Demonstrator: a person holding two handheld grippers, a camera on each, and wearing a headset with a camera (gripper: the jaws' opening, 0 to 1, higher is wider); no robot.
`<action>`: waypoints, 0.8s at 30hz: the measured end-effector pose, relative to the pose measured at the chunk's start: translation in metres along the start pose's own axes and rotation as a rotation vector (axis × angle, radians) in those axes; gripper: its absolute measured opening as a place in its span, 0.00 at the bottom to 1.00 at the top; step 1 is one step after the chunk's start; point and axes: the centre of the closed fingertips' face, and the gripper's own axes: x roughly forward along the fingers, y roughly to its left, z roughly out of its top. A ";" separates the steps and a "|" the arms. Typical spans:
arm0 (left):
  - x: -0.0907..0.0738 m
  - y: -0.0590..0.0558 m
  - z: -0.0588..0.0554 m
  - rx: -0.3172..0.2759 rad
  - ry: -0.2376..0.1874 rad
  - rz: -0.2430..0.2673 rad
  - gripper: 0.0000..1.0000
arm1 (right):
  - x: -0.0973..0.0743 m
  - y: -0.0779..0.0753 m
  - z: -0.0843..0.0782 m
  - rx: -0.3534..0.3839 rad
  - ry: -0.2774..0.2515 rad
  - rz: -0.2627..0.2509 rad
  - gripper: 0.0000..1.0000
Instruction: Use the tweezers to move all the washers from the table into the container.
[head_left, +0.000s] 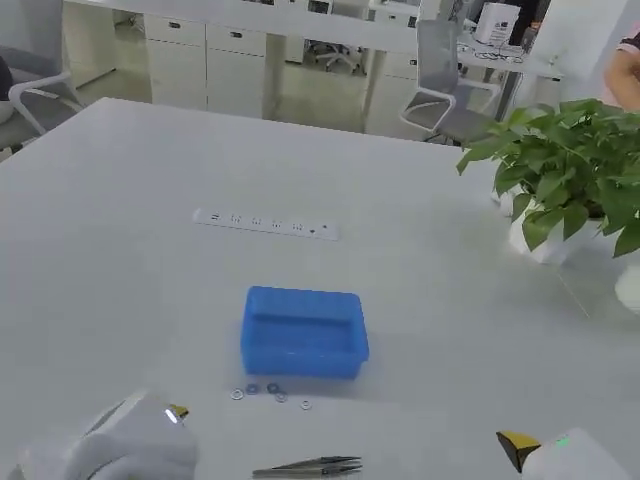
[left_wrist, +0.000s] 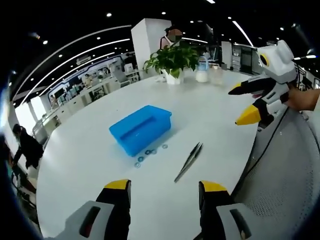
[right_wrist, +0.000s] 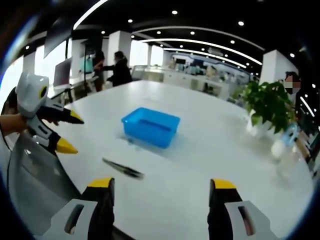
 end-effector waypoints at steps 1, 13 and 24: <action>0.004 -0.007 -0.005 -0.008 0.032 -0.058 0.50 | 0.000 0.000 -0.001 -0.001 0.003 0.000 0.76; 0.045 -0.017 -0.015 0.107 0.124 -0.166 0.20 | 0.000 -0.004 -0.004 0.012 0.019 -0.011 0.75; 0.072 -0.025 -0.027 0.108 0.183 -0.246 0.13 | -0.004 0.001 -0.002 -0.001 0.034 -0.009 0.75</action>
